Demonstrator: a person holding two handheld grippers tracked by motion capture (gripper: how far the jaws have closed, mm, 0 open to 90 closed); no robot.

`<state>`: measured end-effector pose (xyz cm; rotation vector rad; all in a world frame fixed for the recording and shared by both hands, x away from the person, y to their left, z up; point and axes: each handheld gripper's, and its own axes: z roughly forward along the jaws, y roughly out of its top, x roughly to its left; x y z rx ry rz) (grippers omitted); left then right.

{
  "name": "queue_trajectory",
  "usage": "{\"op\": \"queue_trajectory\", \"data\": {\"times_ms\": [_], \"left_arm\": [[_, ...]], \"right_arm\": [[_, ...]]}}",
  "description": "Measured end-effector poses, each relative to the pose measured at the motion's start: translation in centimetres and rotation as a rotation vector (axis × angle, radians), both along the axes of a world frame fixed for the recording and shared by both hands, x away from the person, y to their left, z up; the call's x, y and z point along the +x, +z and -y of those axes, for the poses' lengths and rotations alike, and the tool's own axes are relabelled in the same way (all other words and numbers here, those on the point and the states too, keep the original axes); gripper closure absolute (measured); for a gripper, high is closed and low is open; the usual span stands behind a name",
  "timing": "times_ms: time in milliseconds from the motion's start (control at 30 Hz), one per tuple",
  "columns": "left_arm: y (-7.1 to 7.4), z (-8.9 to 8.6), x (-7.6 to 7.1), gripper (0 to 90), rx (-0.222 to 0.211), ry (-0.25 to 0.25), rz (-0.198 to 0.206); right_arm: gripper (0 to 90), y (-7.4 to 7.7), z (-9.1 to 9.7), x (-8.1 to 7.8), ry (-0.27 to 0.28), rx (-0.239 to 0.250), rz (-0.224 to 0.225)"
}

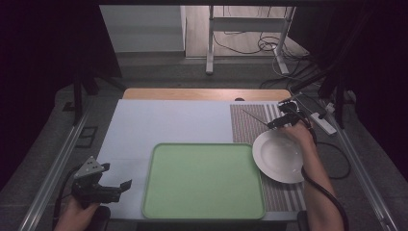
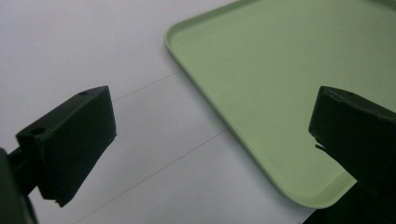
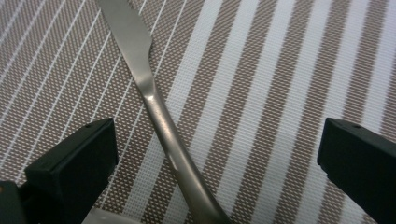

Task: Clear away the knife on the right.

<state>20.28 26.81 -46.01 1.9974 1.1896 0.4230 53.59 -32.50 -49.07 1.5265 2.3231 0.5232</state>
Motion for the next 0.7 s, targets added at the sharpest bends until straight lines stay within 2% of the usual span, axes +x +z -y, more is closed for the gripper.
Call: {"op": "queue_trajectory", "data": {"times_ms": [167,233,300,433,500,533,633,700], "left_arm": [[-0.02,-0.06,0.02,0.9,-0.005,0.002,-0.001],[-0.01,-0.05,0.02,0.9,-0.005,0.002,-0.001],[-0.02,-0.02,0.02,0.9,-0.001,0.000,-0.001],[-0.02,0.00,0.02,0.9,0.001,0.000,-0.002],[-0.02,0.00,0.01,0.9,0.002,0.000,-0.002],[-0.01,0.01,0.00,0.9,0.003,0.000,-0.001],[-0.02,-0.01,0.02,0.9,0.001,0.000,-0.002],[-0.02,-0.02,0.02,0.9,0.000,0.000,-0.001]], "right_arm": [[8.2,-1.01,-0.26,0.35,0.013,-0.034,-0.015],[14.4,-1.19,-0.26,0.42,0.017,-0.030,-0.011],[31.1,-0.90,-0.17,0.42,0.042,0.007,-0.014],[58.8,-0.53,-0.57,0.27,0.120,0.014,-0.018],[76.9,-0.35,-0.68,0.20,0.156,0.014,-0.034],[78.3,-0.34,-0.73,0.17,0.171,0.002,-0.032],[80.5,-0.23,-0.57,0.33,0.154,0.031,-0.069],[80.6,-0.19,-0.58,0.34,0.170,0.022,-0.071]]}}
